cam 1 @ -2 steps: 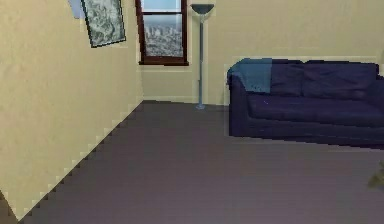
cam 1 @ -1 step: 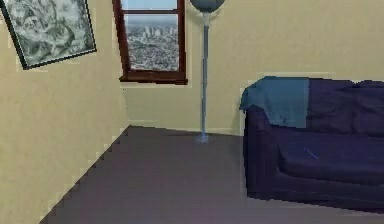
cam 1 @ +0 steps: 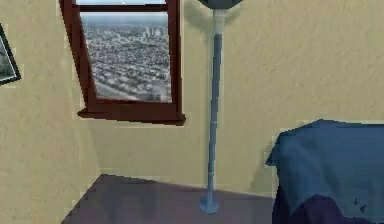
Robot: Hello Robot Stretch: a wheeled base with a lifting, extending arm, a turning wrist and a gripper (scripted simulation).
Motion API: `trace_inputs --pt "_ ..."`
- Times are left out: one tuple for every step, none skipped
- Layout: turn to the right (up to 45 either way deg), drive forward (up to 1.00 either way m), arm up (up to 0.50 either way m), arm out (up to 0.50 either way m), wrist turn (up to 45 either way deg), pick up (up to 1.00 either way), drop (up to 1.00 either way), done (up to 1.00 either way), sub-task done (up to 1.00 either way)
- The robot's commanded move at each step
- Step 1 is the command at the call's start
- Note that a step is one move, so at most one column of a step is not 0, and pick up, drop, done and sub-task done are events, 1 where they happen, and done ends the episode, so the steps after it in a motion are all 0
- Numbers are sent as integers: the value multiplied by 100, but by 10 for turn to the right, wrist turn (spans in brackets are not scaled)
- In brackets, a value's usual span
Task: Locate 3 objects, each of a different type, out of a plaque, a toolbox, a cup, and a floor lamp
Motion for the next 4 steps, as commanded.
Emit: trace_inputs --pt "-60 0 0 0 0 0 0 0 0" --pt "0 40 0 0 0 0 0 0 0" --pt "180 0 0 0 0 0 0 0 0" --pt "0 0 0 0 0 0 0 0 100"
